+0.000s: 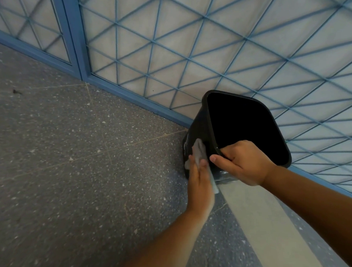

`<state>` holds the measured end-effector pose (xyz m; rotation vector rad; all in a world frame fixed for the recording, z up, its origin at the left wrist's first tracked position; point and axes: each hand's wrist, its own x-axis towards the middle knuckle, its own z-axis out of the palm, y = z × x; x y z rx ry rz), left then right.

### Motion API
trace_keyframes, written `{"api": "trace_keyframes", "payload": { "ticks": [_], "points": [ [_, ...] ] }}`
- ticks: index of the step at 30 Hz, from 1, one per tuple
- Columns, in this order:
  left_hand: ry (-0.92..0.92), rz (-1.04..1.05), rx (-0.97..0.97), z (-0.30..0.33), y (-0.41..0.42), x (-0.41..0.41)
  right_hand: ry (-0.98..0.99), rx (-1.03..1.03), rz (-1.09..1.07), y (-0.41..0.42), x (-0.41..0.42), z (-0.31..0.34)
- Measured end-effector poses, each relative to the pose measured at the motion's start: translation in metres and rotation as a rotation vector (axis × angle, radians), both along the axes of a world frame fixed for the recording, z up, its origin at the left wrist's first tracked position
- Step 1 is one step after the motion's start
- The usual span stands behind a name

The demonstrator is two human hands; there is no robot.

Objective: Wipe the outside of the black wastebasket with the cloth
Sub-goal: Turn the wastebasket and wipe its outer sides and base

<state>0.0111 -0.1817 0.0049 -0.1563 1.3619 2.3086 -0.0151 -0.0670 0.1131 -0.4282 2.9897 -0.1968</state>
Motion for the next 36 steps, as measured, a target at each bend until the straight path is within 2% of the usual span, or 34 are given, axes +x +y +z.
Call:
{"api": "trace_keyframes", "payload": {
  "ticks": [2, 7, 10, 12, 16, 20, 24, 29, 34, 36],
  "points": [
    [-0.080, 0.016, -0.035, -0.009, -0.002, -0.012, -0.008, -0.015, -0.013, -0.001, 0.001, 0.000],
    [0.112, -0.039, -0.021, -0.008, 0.001, 0.009, -0.010, 0.011, -0.006, -0.002, -0.001, 0.000],
    [0.024, -0.003, -0.085, -0.023, -0.004, 0.001, 0.005, 0.007, -0.014, -0.001, 0.001, 0.000],
    [-0.014, 0.029, -0.031, -0.014, -0.001, -0.012, 0.009, -0.002, -0.011, -0.001, 0.000, 0.000],
    [0.118, 0.011, 0.046, 0.005, 0.005, 0.003, -0.006, 0.005, 0.004, -0.001, -0.001, 0.000],
    [-0.005, 0.022, -0.067, -0.010, -0.001, -0.012, 0.010, -0.011, -0.015, -0.001, 0.001, 0.000],
    [0.177, -0.009, 0.014, 0.004, 0.005, -0.004, 0.003, 0.007, 0.013, 0.000, -0.001, 0.001],
    [0.075, 0.026, -0.046, -0.018, -0.002, -0.010, -0.010, -0.009, -0.014, 0.000, 0.001, 0.000],
    [0.187, -0.013, 0.003, -0.009, 0.001, 0.003, -0.009, 0.000, -0.009, -0.001, 0.001, 0.002],
    [0.094, 0.016, -0.087, -0.017, -0.001, -0.008, -0.004, -0.012, -0.019, -0.001, 0.002, 0.002]
  ]
}}
